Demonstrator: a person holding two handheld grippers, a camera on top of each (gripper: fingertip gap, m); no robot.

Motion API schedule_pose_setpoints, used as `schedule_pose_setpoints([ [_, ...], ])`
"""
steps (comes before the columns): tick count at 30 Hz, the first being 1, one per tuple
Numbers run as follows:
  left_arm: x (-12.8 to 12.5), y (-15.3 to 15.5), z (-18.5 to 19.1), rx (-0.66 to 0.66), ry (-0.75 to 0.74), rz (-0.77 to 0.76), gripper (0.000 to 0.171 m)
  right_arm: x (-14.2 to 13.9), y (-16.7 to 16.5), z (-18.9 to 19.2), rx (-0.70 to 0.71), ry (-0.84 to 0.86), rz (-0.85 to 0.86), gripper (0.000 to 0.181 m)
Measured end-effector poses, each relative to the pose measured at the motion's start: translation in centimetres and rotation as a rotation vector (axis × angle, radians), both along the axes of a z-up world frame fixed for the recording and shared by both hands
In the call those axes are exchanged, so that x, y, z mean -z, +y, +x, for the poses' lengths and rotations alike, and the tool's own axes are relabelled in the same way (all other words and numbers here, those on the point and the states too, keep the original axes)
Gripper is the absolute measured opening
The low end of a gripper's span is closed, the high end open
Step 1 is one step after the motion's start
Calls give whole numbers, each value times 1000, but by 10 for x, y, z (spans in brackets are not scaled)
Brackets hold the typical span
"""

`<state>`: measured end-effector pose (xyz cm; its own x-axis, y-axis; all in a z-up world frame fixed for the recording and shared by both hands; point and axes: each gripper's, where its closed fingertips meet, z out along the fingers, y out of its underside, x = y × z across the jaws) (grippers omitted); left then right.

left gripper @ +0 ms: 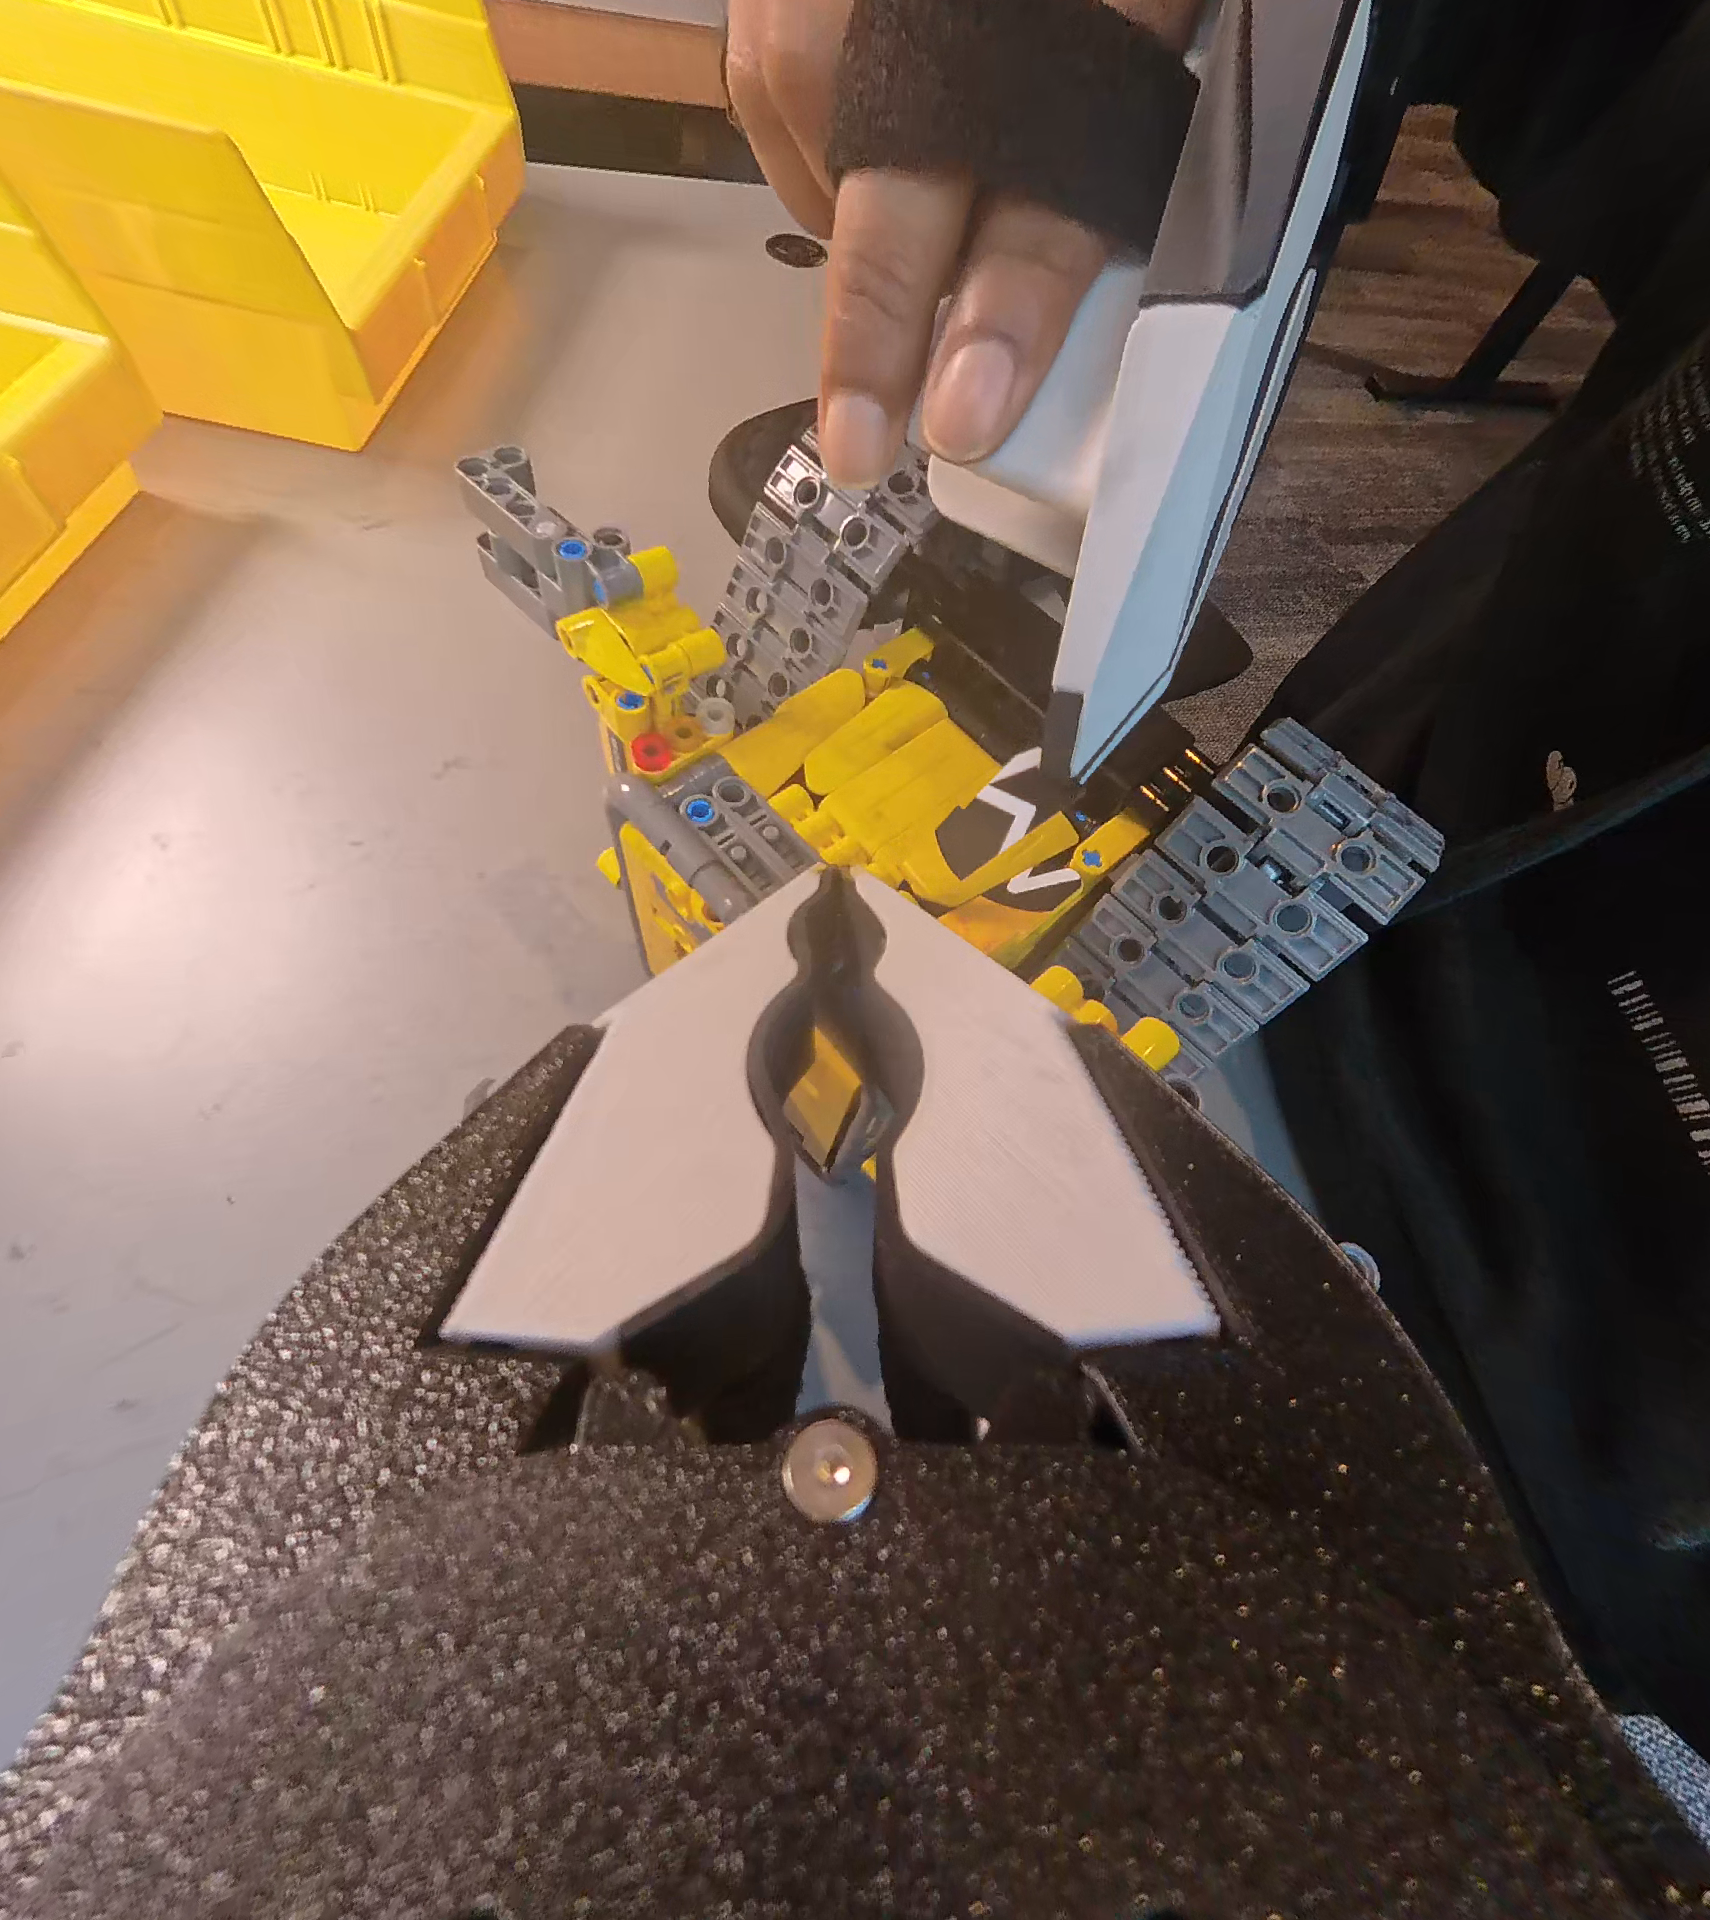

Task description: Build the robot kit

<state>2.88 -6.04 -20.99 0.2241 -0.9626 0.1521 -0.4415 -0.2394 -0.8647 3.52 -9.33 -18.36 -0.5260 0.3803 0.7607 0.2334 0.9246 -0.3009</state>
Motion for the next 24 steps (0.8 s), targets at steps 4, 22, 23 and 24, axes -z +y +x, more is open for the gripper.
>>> schedule_pose_setpoints([
  [4,0,0,0,1,-1,-1,0,1,-1,0,-4,-3,-3,0],
  [22,0,0,0,4,-9,-5,0,4,-4,3,-43,-38,-2,0],
  [23,0,0,1,5,-10,-5,0,4,-4,3,-49,-42,-2,0],
  [24,0,0,1,5,-10,-5,0,5,-5,4,-56,-46,-2,0],
])
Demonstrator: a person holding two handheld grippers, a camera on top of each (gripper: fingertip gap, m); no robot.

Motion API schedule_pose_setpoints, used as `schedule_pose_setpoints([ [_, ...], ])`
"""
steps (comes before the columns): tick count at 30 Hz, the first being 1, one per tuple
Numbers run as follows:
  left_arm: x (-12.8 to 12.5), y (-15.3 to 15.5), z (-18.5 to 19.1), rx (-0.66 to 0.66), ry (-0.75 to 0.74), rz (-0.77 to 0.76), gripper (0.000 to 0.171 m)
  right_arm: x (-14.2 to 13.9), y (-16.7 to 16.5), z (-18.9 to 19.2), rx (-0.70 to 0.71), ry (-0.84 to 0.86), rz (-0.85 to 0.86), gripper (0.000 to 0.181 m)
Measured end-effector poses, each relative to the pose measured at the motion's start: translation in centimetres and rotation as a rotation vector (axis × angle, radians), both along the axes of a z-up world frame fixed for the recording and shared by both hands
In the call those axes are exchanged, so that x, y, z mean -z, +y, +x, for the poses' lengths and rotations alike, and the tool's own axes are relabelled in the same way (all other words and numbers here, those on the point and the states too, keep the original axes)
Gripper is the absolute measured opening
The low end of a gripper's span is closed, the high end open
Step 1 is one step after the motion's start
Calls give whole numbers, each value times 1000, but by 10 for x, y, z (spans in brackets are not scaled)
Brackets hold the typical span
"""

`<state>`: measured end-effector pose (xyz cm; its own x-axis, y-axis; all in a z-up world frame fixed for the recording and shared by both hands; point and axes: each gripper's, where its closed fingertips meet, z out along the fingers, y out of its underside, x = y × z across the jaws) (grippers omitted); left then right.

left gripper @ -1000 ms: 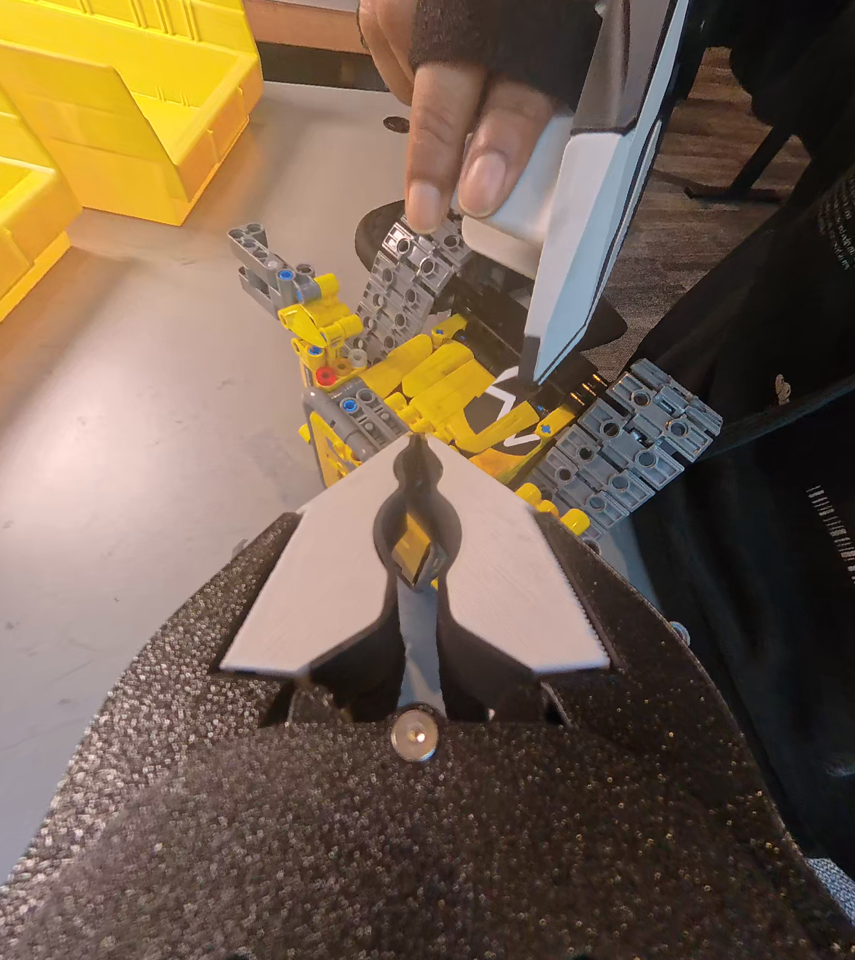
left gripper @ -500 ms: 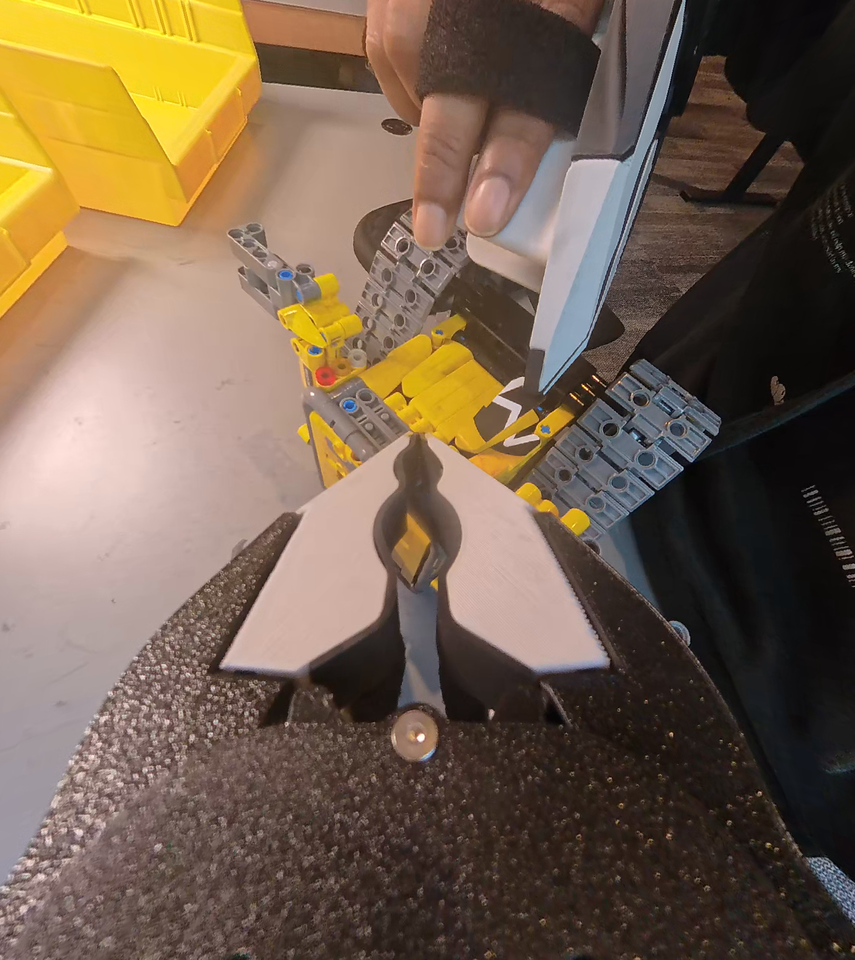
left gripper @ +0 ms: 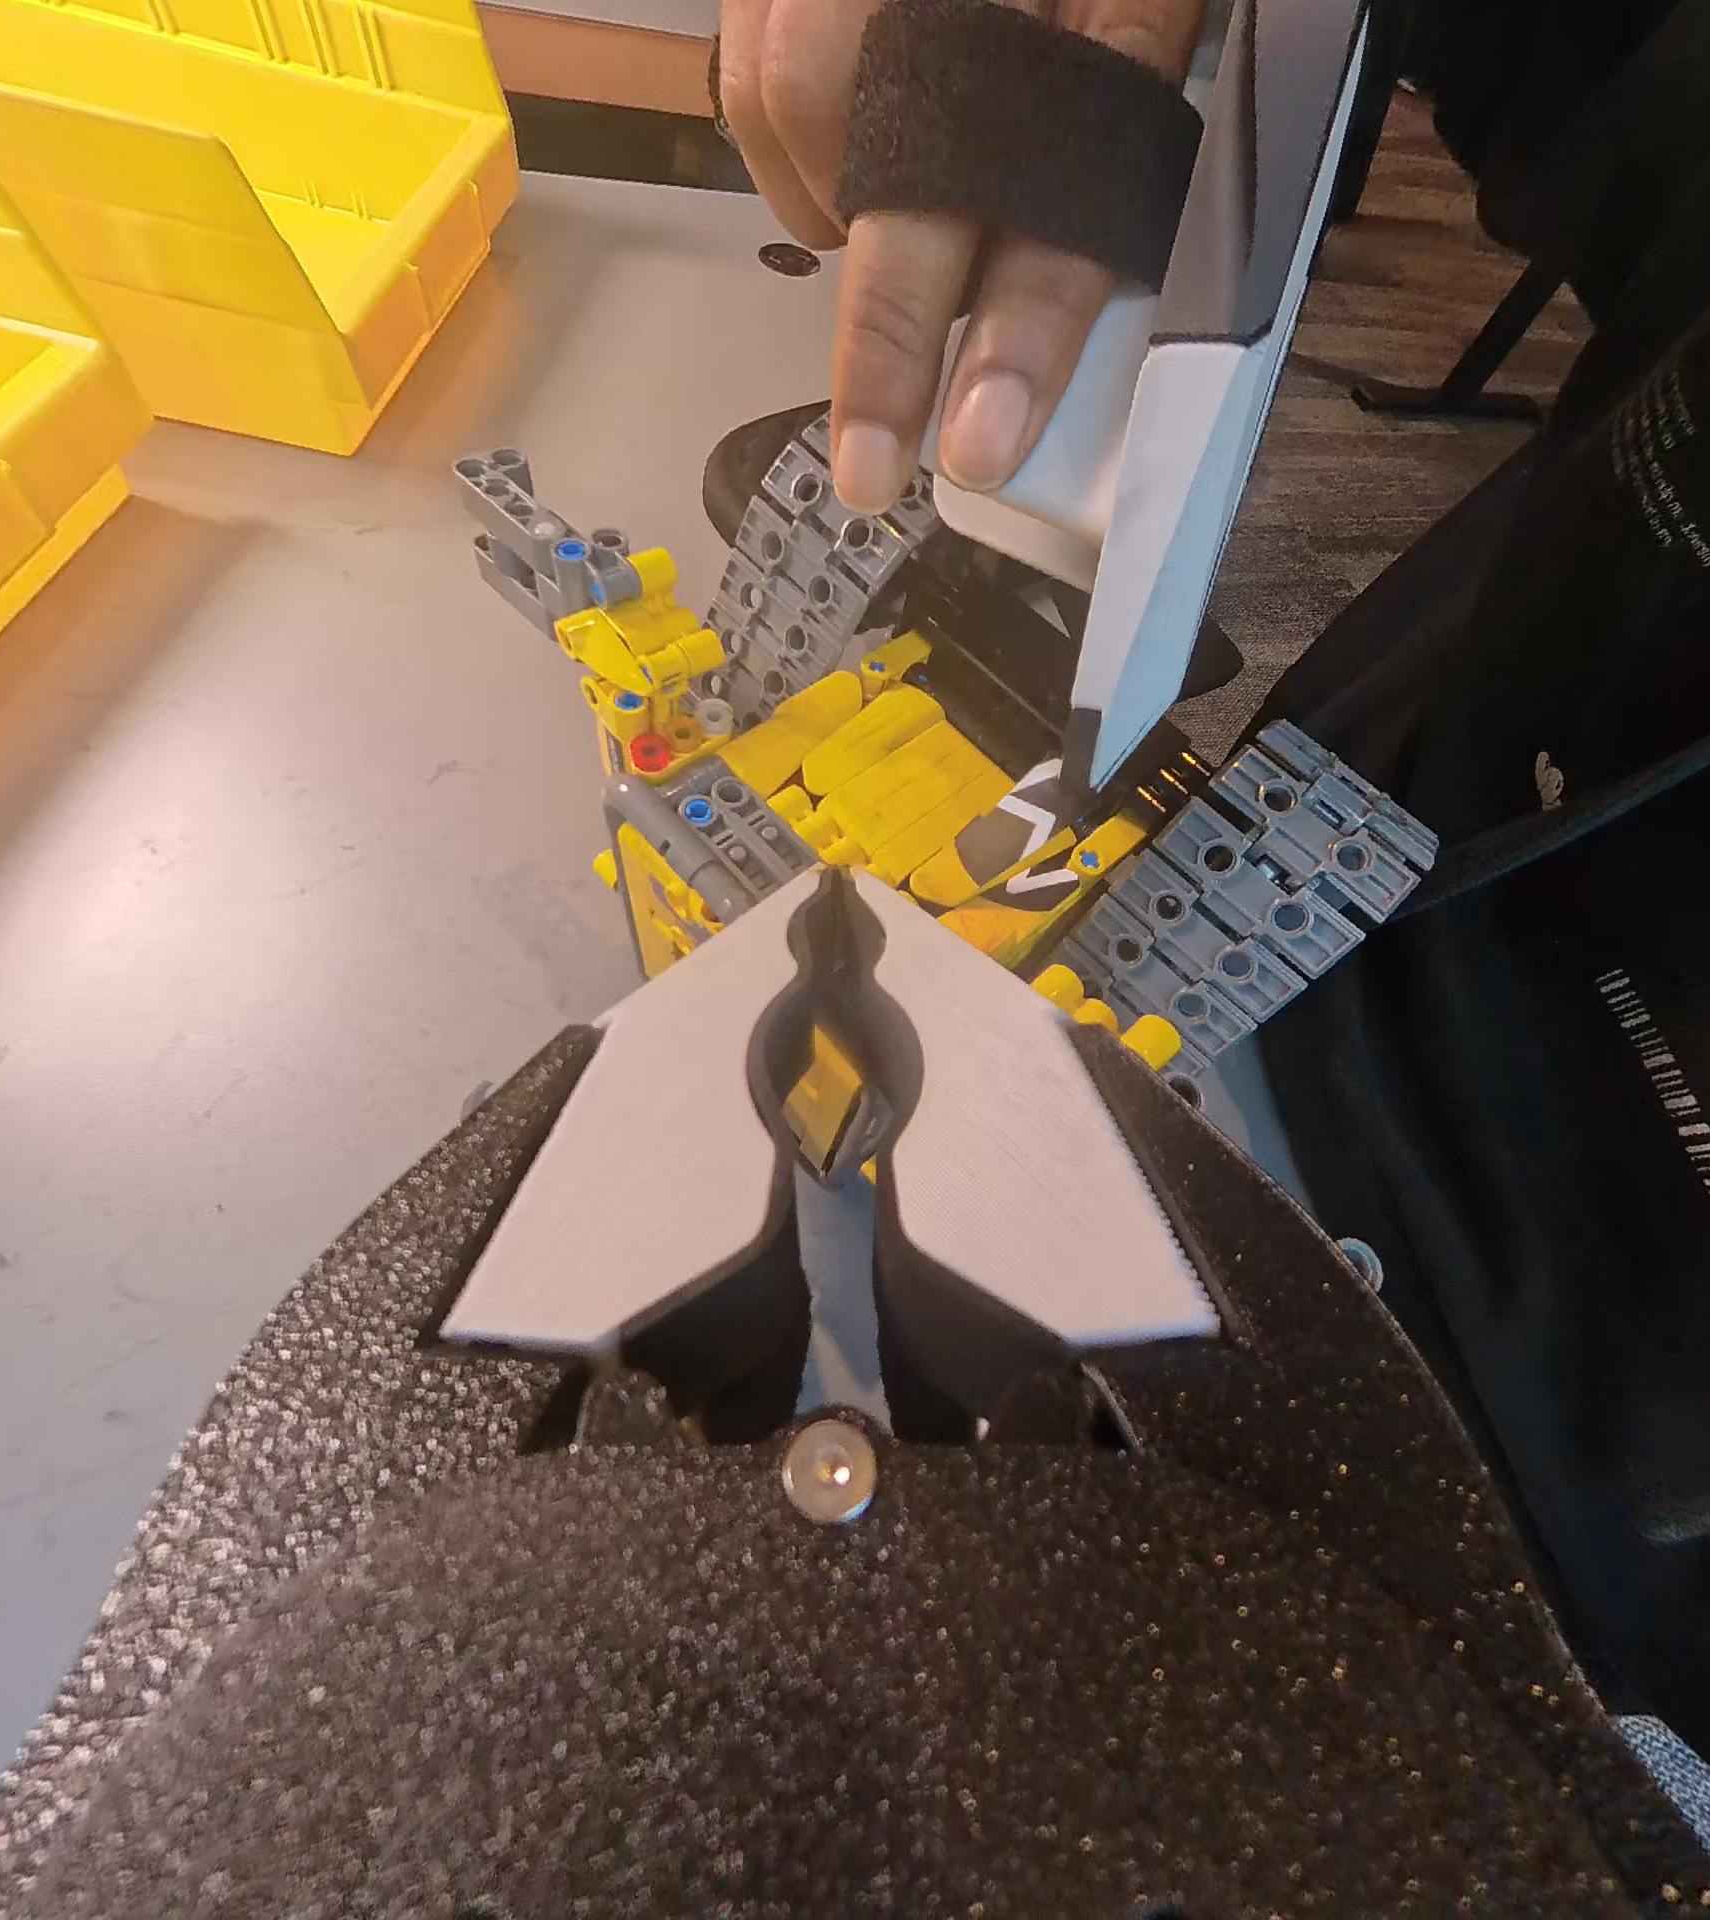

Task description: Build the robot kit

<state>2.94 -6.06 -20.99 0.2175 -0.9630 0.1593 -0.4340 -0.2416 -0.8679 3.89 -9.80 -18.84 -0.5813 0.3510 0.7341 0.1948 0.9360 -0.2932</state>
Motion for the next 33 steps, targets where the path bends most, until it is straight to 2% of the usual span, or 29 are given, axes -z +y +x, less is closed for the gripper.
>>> schedule_pose_setpoints([
  [19,0,0,0,3,-3,-1,0,6,3,2,-32,-66,36,0],
  [33,1,0,1,2,0,1,0,10,1,1,8,-145,-46,0],
])
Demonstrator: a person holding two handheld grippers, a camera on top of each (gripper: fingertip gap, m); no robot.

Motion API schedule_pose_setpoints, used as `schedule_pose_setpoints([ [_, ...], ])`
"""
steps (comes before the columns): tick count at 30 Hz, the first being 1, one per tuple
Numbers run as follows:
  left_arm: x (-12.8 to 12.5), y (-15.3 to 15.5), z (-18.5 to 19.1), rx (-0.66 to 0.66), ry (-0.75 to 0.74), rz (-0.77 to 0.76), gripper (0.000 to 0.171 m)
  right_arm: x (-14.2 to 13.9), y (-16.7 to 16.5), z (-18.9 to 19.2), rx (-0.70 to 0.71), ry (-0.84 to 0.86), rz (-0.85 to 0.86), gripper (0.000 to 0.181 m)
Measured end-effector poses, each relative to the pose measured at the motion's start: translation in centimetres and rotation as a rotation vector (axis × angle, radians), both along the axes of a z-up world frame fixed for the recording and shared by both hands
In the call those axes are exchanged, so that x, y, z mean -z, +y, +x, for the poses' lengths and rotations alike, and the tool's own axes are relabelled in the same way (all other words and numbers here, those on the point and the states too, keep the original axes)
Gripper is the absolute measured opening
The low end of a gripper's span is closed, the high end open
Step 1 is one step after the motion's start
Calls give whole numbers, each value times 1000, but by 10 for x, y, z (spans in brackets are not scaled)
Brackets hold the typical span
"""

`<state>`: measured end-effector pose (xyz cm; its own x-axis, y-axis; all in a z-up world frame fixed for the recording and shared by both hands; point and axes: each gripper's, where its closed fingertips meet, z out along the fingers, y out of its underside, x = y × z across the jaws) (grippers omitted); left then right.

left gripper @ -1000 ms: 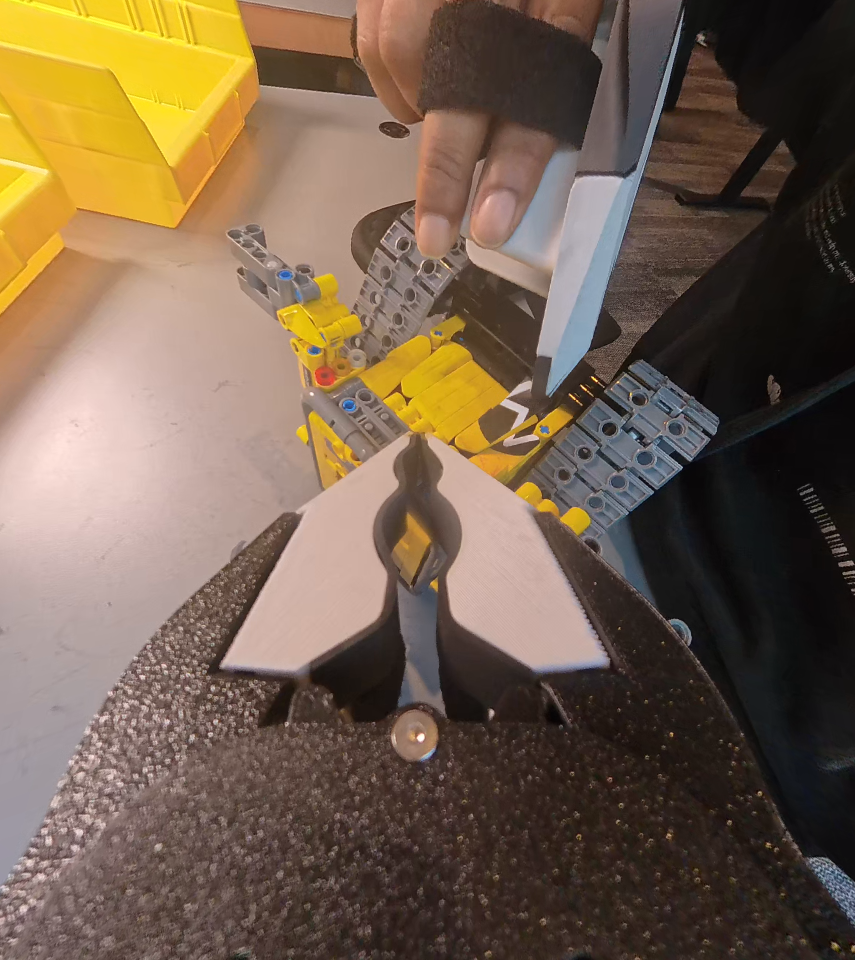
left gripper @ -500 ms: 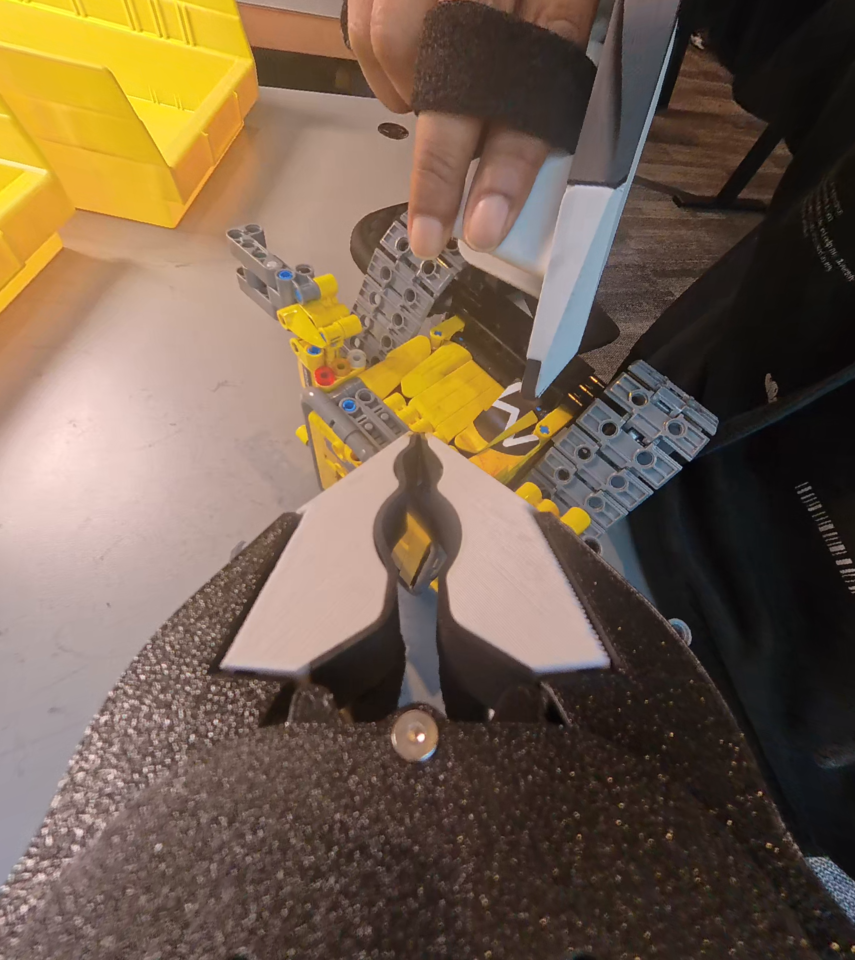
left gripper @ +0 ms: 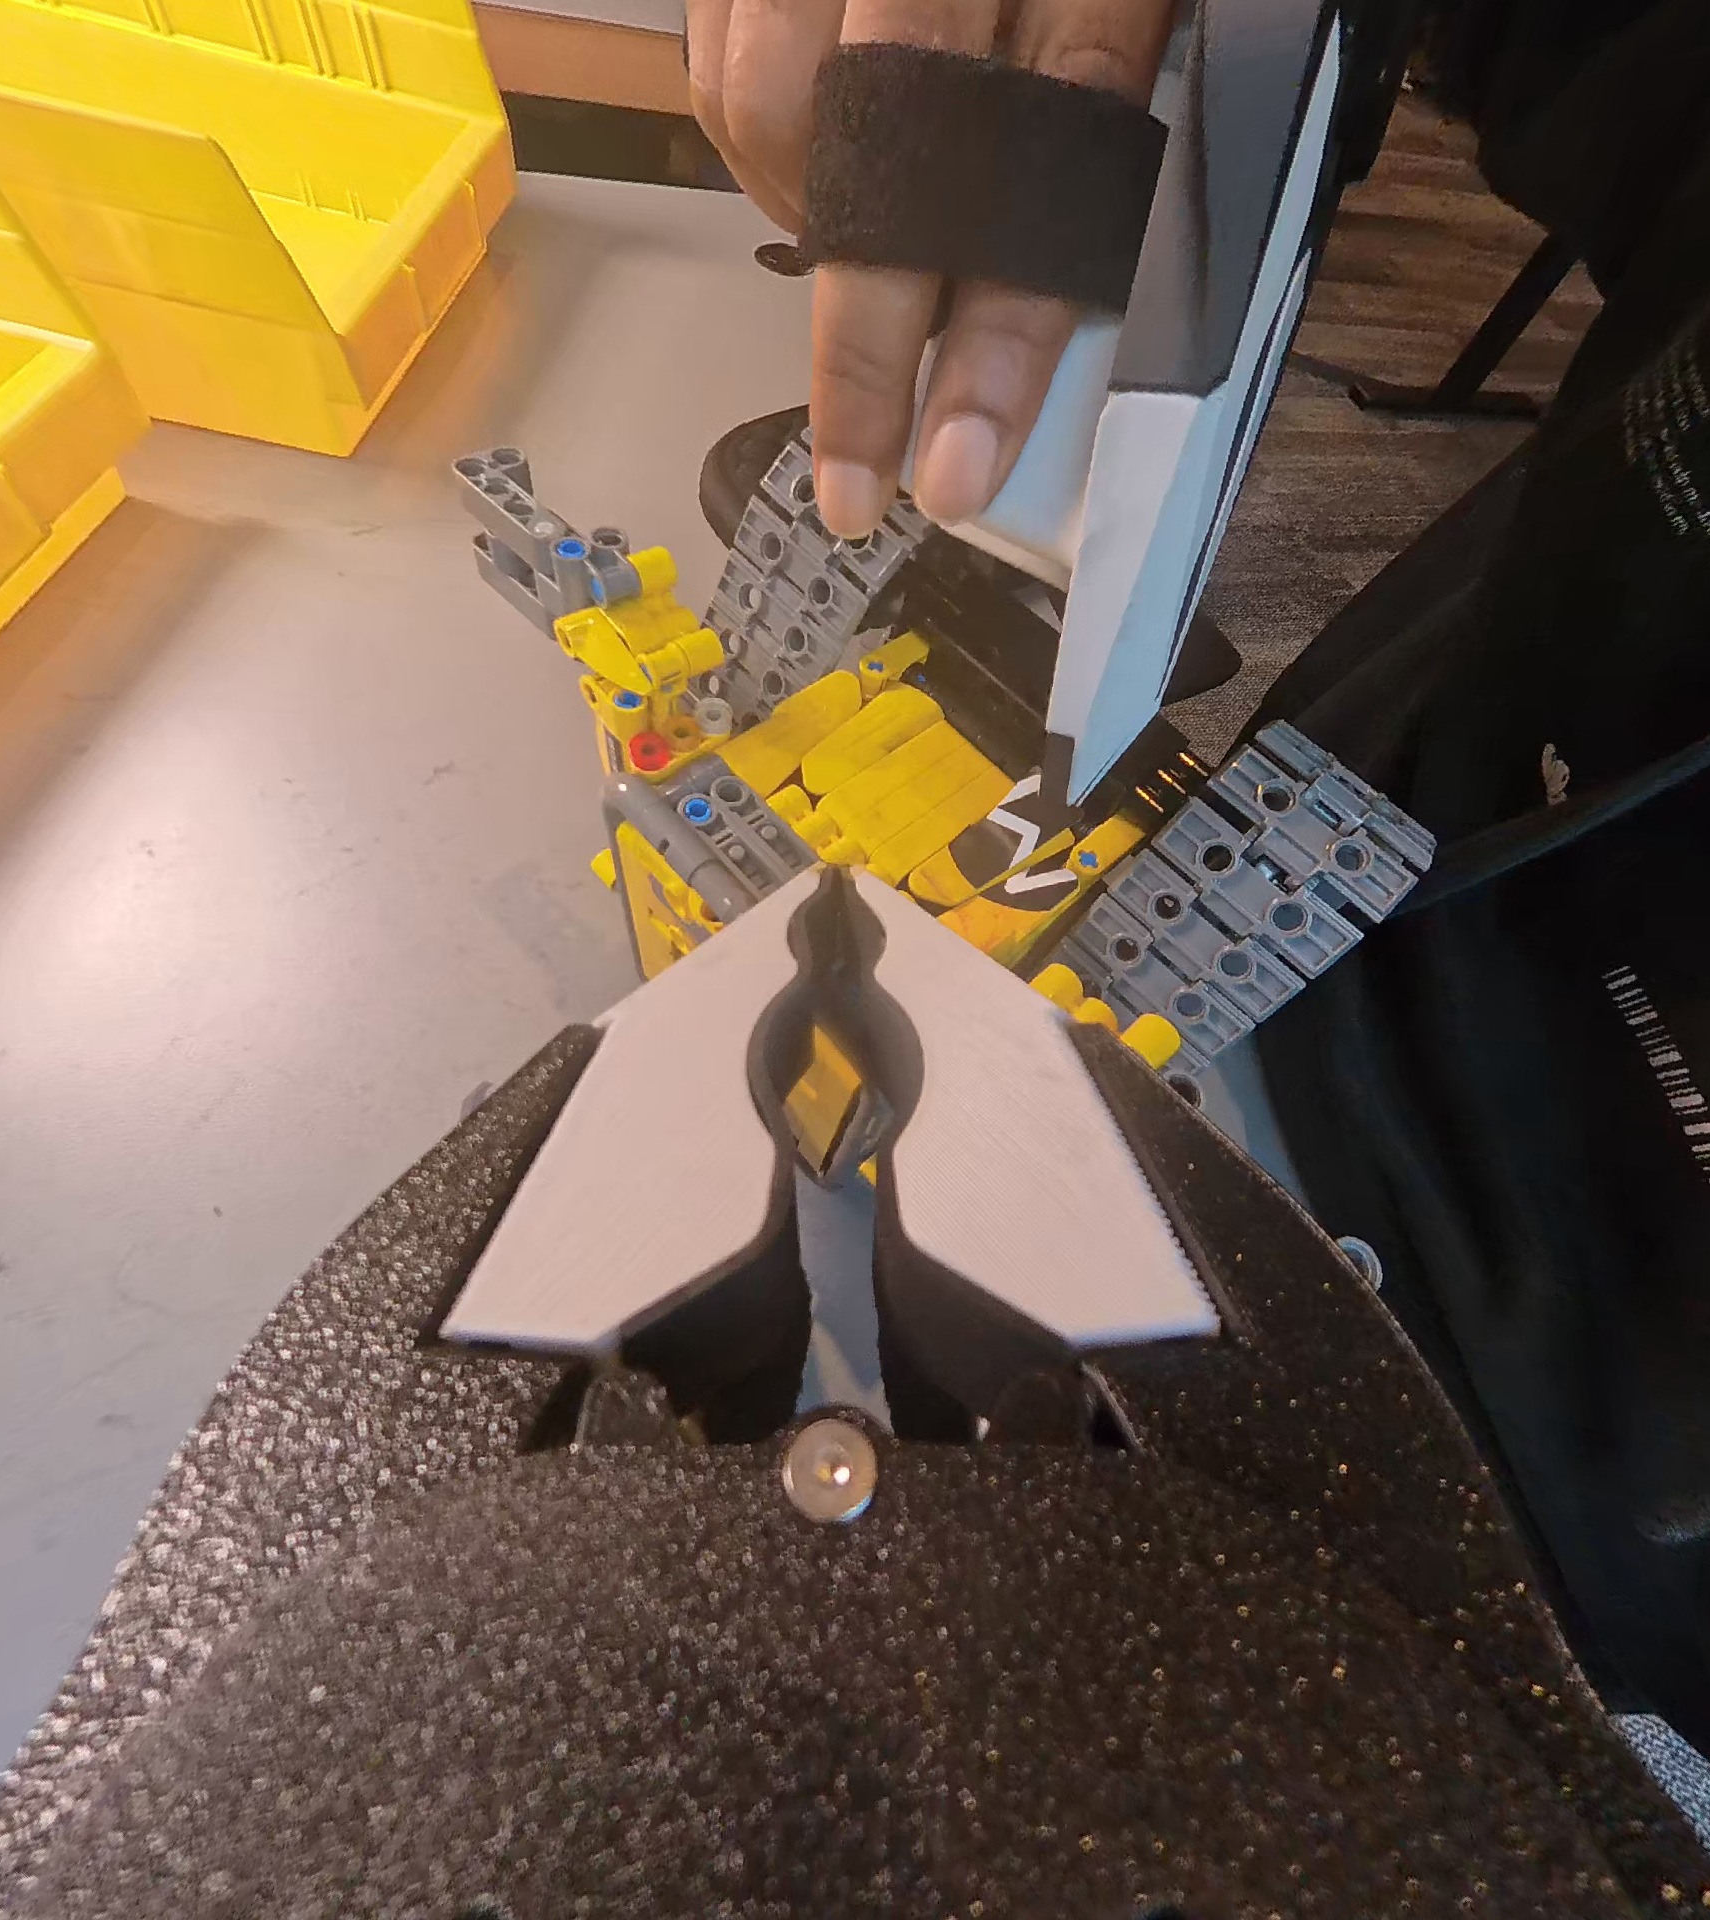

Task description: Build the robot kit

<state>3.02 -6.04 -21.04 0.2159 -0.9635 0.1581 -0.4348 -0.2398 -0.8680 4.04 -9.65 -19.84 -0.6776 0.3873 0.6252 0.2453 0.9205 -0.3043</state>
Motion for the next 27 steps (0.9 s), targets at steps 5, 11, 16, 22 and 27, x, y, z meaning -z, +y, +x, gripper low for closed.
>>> schedule_pose_setpoints([
  [5,-1,-1,0,5,0,-7,0,2,0,0,6,-25,-13,0],
  [11,-3,-4,1,21,0,-16,3,3,1,-1,24,-41,-44,0],
  [16,-5,-4,1,21,-8,-19,4,3,1,-1,30,-52,-56,0],
  [22,0,-4,1,14,17,-9,0,2,1,-1,46,-54,-81,0],
  [27,0,-4,1,2,28,-6,0,2,1,-2,65,-51,-106,0],
])
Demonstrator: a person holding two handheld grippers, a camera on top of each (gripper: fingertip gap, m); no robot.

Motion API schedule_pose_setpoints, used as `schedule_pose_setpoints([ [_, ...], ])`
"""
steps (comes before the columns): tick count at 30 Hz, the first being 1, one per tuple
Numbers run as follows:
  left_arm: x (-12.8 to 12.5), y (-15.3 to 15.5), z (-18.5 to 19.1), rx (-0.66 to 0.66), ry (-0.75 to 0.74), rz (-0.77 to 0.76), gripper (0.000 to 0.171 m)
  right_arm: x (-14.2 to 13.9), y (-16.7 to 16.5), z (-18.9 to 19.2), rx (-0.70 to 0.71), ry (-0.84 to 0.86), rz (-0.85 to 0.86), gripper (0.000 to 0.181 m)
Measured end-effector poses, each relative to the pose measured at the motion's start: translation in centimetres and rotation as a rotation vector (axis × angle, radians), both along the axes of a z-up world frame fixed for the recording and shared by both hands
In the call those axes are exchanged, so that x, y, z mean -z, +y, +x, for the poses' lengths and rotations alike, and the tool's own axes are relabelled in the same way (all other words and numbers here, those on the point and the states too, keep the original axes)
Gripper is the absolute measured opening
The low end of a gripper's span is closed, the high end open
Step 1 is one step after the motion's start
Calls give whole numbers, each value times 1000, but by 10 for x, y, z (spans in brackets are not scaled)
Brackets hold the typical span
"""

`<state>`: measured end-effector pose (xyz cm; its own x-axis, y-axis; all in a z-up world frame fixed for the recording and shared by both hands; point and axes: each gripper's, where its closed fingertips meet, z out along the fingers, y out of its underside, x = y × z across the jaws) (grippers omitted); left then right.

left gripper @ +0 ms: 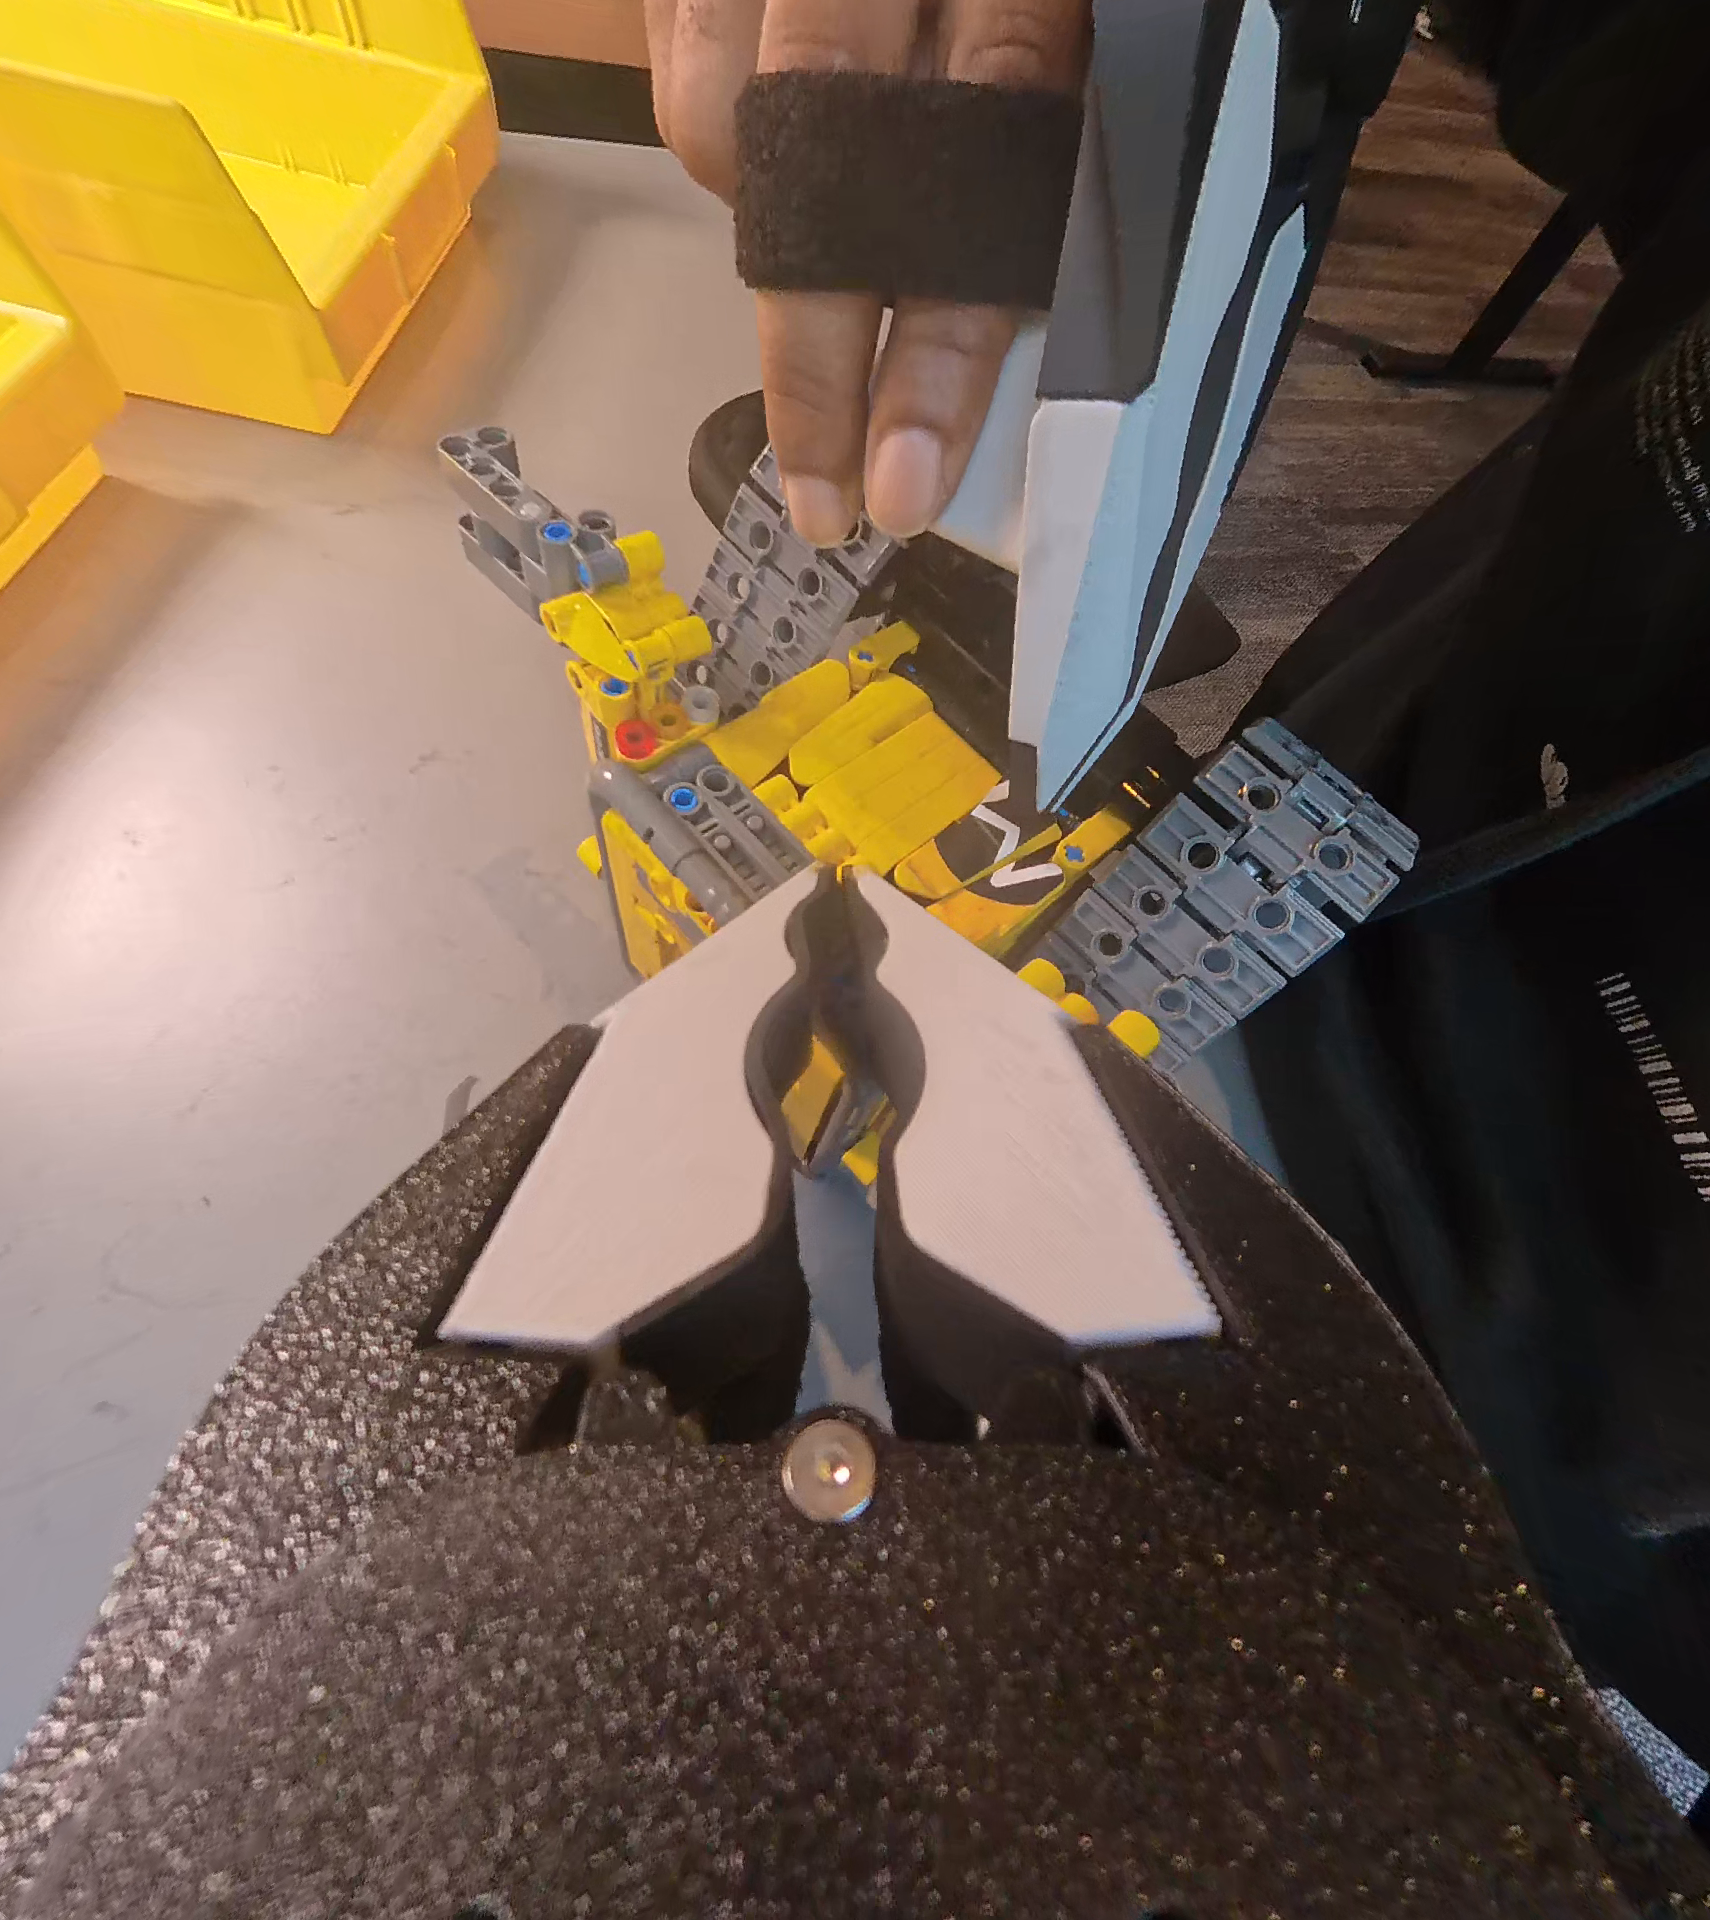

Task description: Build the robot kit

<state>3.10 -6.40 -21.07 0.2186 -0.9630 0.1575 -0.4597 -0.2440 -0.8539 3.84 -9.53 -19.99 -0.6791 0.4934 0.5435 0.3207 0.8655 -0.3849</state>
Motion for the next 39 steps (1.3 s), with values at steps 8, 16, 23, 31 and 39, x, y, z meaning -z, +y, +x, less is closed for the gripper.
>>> schedule_pose_setpoints([
  [8,0,1,0,-13,13,-4,0,-1,-1,-1,18,-4,-26,0],
  [16,0,1,-1,-14,12,-9,0,0,-3,-2,24,-15,-48,0],
  [23,0,1,-1,-14,10,-12,0,-1,-3,-2,46,-30,-84,0],
  [31,0,1,-1,-19,12,-18,0,-2,-4,-3,113,-44,-186,0],
  [39,0,1,-2,-20,18,-12,0,-2,-2,-2,159,-47,-252,0],
])
